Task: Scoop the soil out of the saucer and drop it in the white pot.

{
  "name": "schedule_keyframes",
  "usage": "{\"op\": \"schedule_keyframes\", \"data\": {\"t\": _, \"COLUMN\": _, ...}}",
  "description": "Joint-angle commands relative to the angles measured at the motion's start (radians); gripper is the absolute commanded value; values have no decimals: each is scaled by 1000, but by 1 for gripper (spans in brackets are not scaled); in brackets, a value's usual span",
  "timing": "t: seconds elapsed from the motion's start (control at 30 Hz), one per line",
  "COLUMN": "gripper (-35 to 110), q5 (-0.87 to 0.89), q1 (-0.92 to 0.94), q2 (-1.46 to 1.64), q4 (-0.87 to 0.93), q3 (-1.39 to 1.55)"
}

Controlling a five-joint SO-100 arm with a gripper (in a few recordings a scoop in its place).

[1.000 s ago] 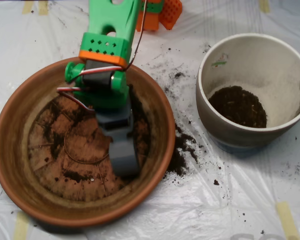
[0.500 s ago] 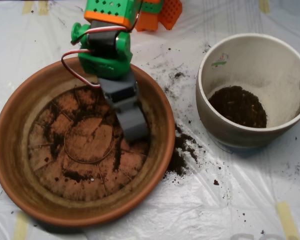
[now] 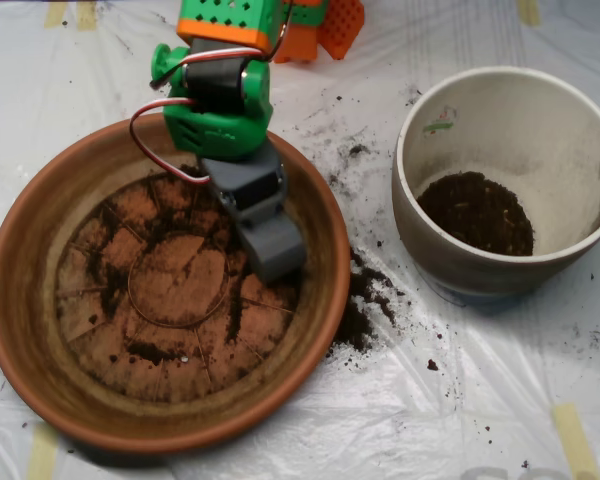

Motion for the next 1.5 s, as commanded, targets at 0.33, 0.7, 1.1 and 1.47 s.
{"op": "schedule_keyframes", "data": {"t": 0.33, "gripper": 25, "q5": -242, "q1": 55, "q2": 114, "q4": 9, "q3": 216}}
{"op": "schedule_keyframes", "data": {"t": 0.7, "gripper": 17, "q5": -362, "q1": 141, "q2": 147, "q4": 34, "q3": 213}}
{"op": "schedule_keyframes", "data": {"t": 1.1, "gripper": 0, "q5": -158, "q1": 106, "q2": 216, "q4": 64, "q3": 123}}
{"op": "schedule_keyframes", "data": {"t": 1.47, "gripper": 0, "q5": 439, "q1": -109, "q2": 229, "q4": 275, "q3": -360}}
